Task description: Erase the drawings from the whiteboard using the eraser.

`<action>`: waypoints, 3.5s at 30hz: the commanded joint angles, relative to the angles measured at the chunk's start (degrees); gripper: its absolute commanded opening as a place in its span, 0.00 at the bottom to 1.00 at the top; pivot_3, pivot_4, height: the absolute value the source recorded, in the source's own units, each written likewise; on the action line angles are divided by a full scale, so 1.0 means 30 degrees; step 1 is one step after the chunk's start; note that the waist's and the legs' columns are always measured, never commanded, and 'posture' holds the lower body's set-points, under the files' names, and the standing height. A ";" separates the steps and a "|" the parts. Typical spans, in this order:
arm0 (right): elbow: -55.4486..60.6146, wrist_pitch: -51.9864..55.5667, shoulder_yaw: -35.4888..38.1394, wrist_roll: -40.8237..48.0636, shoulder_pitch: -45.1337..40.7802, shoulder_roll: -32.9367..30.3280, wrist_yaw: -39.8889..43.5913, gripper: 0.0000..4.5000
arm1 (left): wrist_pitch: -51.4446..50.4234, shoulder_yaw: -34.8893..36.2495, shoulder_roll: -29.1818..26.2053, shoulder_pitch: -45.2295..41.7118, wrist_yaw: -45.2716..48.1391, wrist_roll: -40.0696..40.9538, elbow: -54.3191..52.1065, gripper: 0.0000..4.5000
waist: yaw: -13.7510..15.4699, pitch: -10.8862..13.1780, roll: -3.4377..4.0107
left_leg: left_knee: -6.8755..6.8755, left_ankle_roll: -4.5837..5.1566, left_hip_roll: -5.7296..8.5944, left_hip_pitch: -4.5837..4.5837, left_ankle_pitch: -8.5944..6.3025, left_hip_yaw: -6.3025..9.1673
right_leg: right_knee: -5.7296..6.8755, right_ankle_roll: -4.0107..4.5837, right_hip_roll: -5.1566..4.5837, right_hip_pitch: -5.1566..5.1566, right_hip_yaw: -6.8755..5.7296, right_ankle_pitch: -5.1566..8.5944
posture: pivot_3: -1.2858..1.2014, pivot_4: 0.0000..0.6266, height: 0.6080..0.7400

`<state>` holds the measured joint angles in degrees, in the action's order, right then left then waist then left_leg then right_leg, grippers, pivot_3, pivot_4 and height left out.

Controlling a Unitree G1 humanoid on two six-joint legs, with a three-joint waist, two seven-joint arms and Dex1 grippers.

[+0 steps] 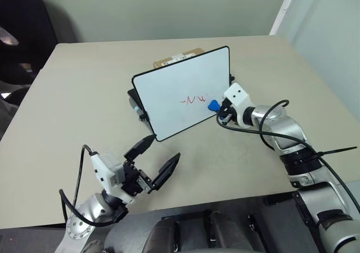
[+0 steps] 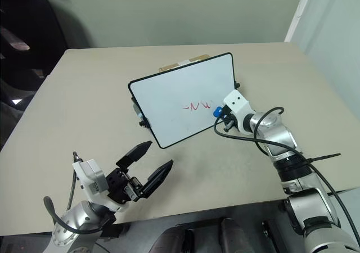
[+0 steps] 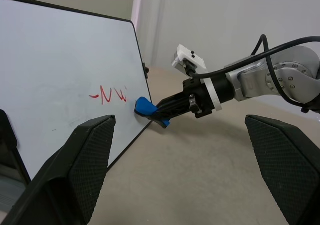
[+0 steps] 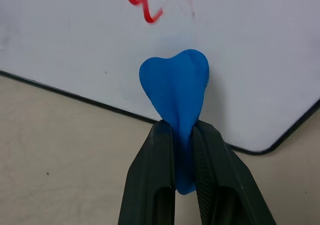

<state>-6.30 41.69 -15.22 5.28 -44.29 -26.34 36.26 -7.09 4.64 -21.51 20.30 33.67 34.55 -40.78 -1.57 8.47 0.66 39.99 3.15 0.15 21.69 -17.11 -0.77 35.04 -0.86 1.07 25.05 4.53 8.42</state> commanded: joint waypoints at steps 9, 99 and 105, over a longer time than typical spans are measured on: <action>0.0204 -0.0283 0.0480 -0.0356 -0.3052 0.1611 -0.0479 0.07 | 0.0397 -0.0003 0.0009 0.0045 0.0068 0.0184 -0.0849 1.00 | -0.0027 0.0000 0.0000 | 0.0005 -0.0095 0.0000 0.0061 0.0054 0.0000 | -0.0039 -0.0014 -0.0006 0.0085 -0.0010 0.0035 | 0.52 0.24 1.00; -0.2660 0.3741 0.1453 -0.1365 -0.3700 0.1918 -0.2838 0.07 | 0.0405 0.0336 -0.0233 -0.0682 -0.0140 0.0341 -0.0497 1.00 | -0.0072 -0.0002 -0.0004 | 0.0000 0.0057 -0.0012 0.0097 0.0058 0.0012 | -0.0029 0.0098 0.0020 0.0147 -0.0003 -0.0137 | 0.52 0.24 1.00; -0.2416 0.3860 0.1396 -0.1207 -0.3824 0.2039 -0.2846 0.07 | 0.0447 0.0281 -0.0144 -0.0540 -0.0148 0.0317 -0.0628 1.00 | -0.0147 -0.0001 -0.0003 | -0.0062 0.0015 -0.0021 0.0109 0.0080 0.0011 | -0.0001 0.0097 0.0028 0.0167 -0.0004 -0.0139 | 0.52 0.24 1.00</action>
<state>-15.65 53.66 -11.89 1.95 -53.83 -20.45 28.19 -6.73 5.58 -22.09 18.40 33.20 35.71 -41.24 -2.01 8.47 0.65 39.75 3.16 0.09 22.03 -16.85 -0.74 35.02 -0.57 1.16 25.56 4.52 8.01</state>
